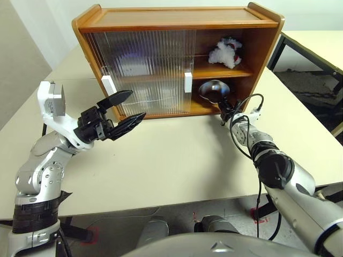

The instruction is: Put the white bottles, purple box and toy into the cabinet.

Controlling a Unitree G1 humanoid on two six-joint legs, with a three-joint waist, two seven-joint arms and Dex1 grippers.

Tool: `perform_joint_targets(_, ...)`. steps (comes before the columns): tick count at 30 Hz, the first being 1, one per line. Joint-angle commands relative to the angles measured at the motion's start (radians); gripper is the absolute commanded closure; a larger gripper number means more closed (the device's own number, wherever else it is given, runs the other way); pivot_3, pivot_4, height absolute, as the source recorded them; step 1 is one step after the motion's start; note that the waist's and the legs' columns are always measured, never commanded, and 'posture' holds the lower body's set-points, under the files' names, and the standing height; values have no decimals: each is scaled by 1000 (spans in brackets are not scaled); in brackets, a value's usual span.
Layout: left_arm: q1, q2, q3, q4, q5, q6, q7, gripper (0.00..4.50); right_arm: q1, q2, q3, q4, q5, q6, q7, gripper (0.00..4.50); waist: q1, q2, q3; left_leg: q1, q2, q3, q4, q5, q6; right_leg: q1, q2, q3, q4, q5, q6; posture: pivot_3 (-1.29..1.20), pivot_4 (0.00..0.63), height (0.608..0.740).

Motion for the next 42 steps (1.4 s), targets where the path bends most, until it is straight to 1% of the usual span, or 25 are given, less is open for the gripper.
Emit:
perform_joint_targets(1,-12,-23,-21,-6,12,-16,4,0,8,-19,37,-3,-43,10,61,1912,0,0,0,0,0,0,0,0,0,0,0,0,0,0,0,56,0,740)
perform_joint_targets(3,-20,-33,-28,3,18,-23,1,0,12,-31,36,-9,-41,37,98,1271,1,0,0,0,0,1,0,0,0,-1,0,0,0,0,-1,56,0,740)
perform_joint_targets(4,-26,-37,-31,9,21,-26,-1,0,15,-38,34,-12,-37,58,118,837,1,0,0,0,0,1,0,0,0,-1,0,0,0,0,-1,56,0,740)
perform_joint_targets(6,-35,-45,-39,19,26,-34,-3,0,21,-51,34,-19,-34,98,153,108,3,0,0,-1,-1,3,0,0,0,0,0,0,0,0,0,42,0,740)
perform_joint_targets(7,-39,-50,-44,24,29,-38,-5,0,30,-59,39,-25,-36,124,172,46,3,0,0,0,-1,4,0,0,0,0,0,0,0,0,0,33,0,740)
perform_joint_targets(13,-50,-69,-61,43,39,-52,-14,0,90,-100,66,-77,-39,253,241,46,2,0,0,1,-1,8,0,0,0,1,0,0,0,0,1,20,0,740)
perform_joint_targets(16,-53,-75,-66,48,42,-55,-16,0,130,-114,104,-152,-44,336,280,46,2,0,0,1,-1,9,1,0,0,2,1,0,0,0,5,12,0,740)
perform_joint_targets(17,-54,-76,-66,51,43,-56,-18,0,159,-113,143,-221,-53,381,302,46,1,0,0,2,-1,10,1,0,0,2,1,0,0,-3,9,10,0,740)
perform_joint_targets(18,-55,-77,-65,55,43,-56,-21,0,205,-106,211,-337,-74,413,332,46,0,0,0,2,-1,10,1,0,0,2,1,0,0,-4,10,10,0,740)
perform_joint_targets(21,-56,-77,-62,63,43,-58,-26,0,333,-85,354,-665,-85,474,364,46,-2,0,0,3,-2,10,2,0,0,4,2,-1,0,-4,11,4,0,740)
perform_joint_targets(24,-53,-76,-59,74,47,-63,-36,0,443,-85,498,-997,-102,475,373,46,-8,0,0,3,-2,10,2,0,0,4,3,-1,0,-4,12,4,0,740)
perform_joint_targets(25,-54,-77,-59,75,48,-63,-36,0,469,-93,562,-1096,-132,446,380,46,-10,0,0,4,-2,10,2,0,0,5,3,-1,0,-4,12,-4,0,740)
perform_joint_targets(26,-54,-78,-60,75,48,-64,-35,0,487,-100,604,-1163,-152,426,382,46,-14,0,0,4,-2,10,2,0,0,5,4,-1,0,-4,12,-4,0,740)
perform_joint_targets(28,-56,-81,-62,73,50,-64,-33,0,511,-116,661,-1230,-187,384,391,46,-21,-1,-1,5,-2,10,3,1,1,6,5,0,0,-4,13,-6,0,740)
perform_joint_targets(30,-61,-83,-62,79,51,-65,-35,0,534,-157,799,-1287,-323,224,443,46,-22,-2,-1,7,-3,10,3,1,1,9,7,0,0,-4,13,-7,0,740)
perform_joint_targets(31,-62,-83,-62,80,51,-65,-35,0,541,-170,839,-1300,-360,174,458,46,-23,-2,-1,9,-3,10,3,1,1,10,7,0,0,-4,13,-6,0,740)
perform_joint_targets(33,-66,-84,-62,81,52,-66,-35,0,540,-169,913,-1298,-436,71,463,446,-24,-2,-1,10,-4,9,3,1,1,11,4,0,0,-4,13,-2,0,740)
perform_joint_targets(35,-64,-81,-59,81,51,-66,-36,0,527,-139,970,-1270,-504,-26,442,1030,-24,-1,-1,10,-4,9,3,1,1,10,2,0,0,-4,13,3,0,740)
perform_joint_targets(36,-62,-81,-56,79,50,-65,-34,0,519,-121,984,-1247,-529,-66,428,1430,-24,-1,-1,10,-3,8,2,1,1,10,1,0,0,-4,13,5,0,740)
perform_joint_targets(38,-53,-77,-52,75,50,-66,-36,0,492,-109,1041,-1173,-638,-171,383,2262,-23,-1,-1,10,-2,6,1,1,1,8,2,-1,0,-5,12,9,0,740)
perform_joint_targets(39,-50,-76,-51,72,51,-65,-36,0,479,-107,1070,-1139,-692,-223,364,2605,-23,-1,-1,9,-1,4,0,1,1,7,2,-1,0,-4,12,16,0,740)
perform_joint_targets(40,-48,-74,-49,70,50,-64,-35,0,467,-88,1080,-1115,-714,-257,341,2938,-21,-1,-1,8,-1,3,0,1,1,6,2,-1,0,-4,11,19,0,740)
perform_joint_targets(42,-44,-70,-44,67,49,-62,-34,0,440,-49,1091,-1073,-747,-313,301,3786,-18,-1,-1,3,0,1,0,1,1,1,1,-1,0,-4,11,22,0,740)
